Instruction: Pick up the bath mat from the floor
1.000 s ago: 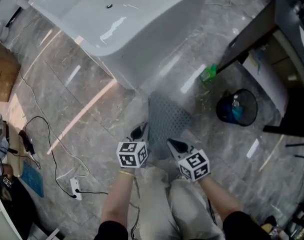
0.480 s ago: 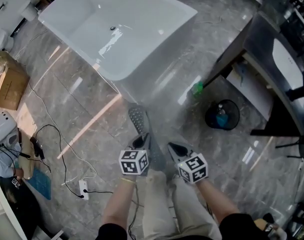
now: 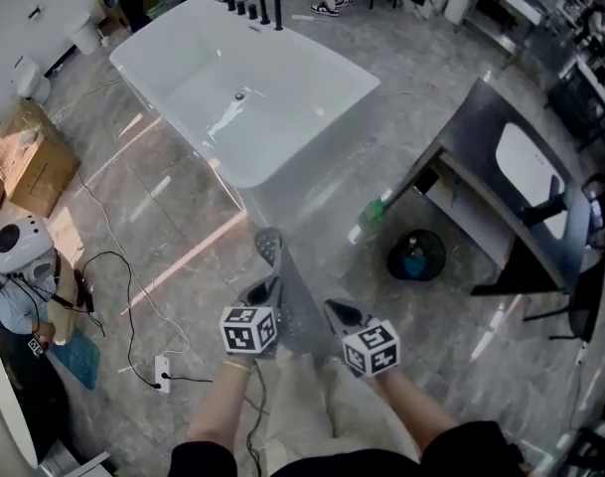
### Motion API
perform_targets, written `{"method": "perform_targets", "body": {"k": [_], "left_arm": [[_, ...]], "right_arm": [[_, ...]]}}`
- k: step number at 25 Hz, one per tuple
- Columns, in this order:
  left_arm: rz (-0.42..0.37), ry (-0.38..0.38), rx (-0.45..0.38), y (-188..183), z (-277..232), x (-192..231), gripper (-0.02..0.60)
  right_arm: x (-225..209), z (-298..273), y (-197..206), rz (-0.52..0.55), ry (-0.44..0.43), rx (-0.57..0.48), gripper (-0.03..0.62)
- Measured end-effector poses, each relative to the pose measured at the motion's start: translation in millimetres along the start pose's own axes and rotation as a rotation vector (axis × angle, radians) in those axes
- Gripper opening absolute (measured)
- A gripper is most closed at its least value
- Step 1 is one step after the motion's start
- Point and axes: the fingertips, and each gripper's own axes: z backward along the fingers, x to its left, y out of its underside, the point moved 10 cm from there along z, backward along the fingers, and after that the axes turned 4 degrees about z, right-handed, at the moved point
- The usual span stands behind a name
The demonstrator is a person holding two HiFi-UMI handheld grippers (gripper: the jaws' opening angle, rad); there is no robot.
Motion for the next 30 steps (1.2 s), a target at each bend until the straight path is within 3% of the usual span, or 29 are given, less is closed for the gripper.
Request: {"method": "perform_targets", "body": {"k": [13,30], "left_arm": [[0.035,0.048,-0.125,-19.5,79.1,-102.4,0.035],[0.071,0.055,-0.239,-3.8,153.0,-154.1,0.035]], "right_arm": [[16.6,106.5,-27.4,0.027,0.024,-0.074,0.011],[35.7,188.2,-23.0,0.06,0.022,-0.204,0.011]]}}
